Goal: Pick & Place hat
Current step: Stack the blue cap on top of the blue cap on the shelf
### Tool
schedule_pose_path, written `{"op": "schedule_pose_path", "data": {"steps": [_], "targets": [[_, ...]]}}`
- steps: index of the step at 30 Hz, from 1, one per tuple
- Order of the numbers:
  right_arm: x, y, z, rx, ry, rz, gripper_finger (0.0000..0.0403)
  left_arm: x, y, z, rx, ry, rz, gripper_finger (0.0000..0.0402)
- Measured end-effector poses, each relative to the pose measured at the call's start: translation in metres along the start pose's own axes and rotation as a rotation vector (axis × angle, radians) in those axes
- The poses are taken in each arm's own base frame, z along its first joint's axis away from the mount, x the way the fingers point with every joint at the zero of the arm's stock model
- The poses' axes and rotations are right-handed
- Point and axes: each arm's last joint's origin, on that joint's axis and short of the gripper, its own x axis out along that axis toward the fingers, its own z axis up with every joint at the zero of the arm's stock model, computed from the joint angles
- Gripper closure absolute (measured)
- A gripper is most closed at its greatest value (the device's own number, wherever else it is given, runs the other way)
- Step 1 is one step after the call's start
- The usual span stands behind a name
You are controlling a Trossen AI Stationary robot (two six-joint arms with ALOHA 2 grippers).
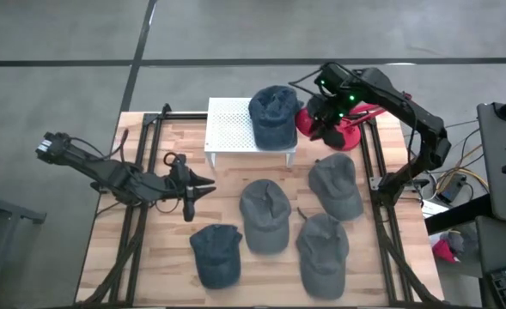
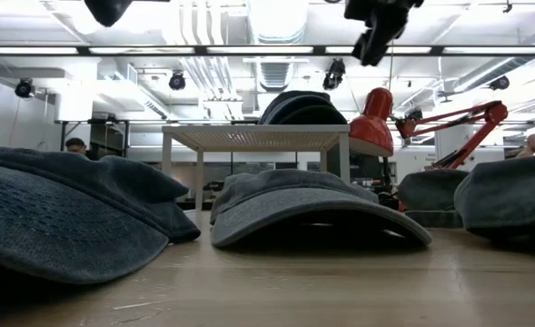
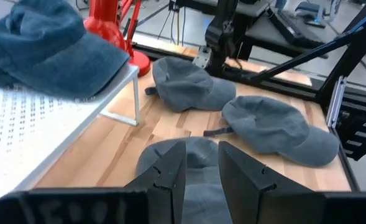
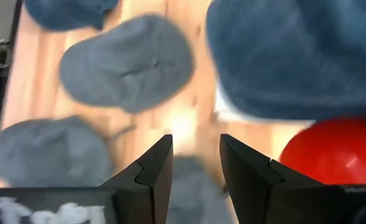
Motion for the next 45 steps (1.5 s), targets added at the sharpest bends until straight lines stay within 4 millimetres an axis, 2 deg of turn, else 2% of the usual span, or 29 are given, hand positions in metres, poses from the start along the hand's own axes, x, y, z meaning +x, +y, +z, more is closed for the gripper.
{"op": "schedule_pose_path", "data": {"steps": [5,8,12,17,23,28,34,40,45], "targets": [[-0.008,0.011,-0.011,0.063,0.061,0.035,0.0285,0.004,0.002,-0.011,-0.006,0.03,0.014,0.0305],[-0.016,0.019,-0.016,0.068,0.045,0.026,0.0292,0.005,0.003,-0.016,-0.073,0.041,0.021,0.0305],[-0.03,0.035,-0.029,0.068,0.011,0.006,0.03,0.008,0.005,-0.023,-0.043,0.055,0.027,0.0305],[-0.042,0.057,-0.054,0.094,-0.032,-0.016,0.0309,0.006,0.006,-0.024,0.006,-0.01,-0.013,0.0305],[-0.048,0.085,-0.092,0.126,-0.133,-0.048,0.0321,-0.003,0.013,-0.034,0.053,-0.122,-0.176,0.0305],[-0.042,0.106,-0.122,0.154,-0.236,-0.03,0.0329,-0.007,0.023,-0.054,0.002,-0.167,-0.222,0.0305],[-0.028,0.121,-0.149,0.189,-0.312,0.047,0.0335,-0.011,0.031,-0.068,-0.029,-0.193,-0.295,0.0305],[-0.01,0.125,-0.164,0.206,-0.335,0.1,0.0335,-0.016,0.036,-0.073,-0.035,-0.211,-0.302,0.0305],[0.011,0.12,-0.169,0.263,-0.287,0.097,0.0335,-0.02,0.042,-0.079,-0.044,-0.221,-0.305,0.0305]]}}
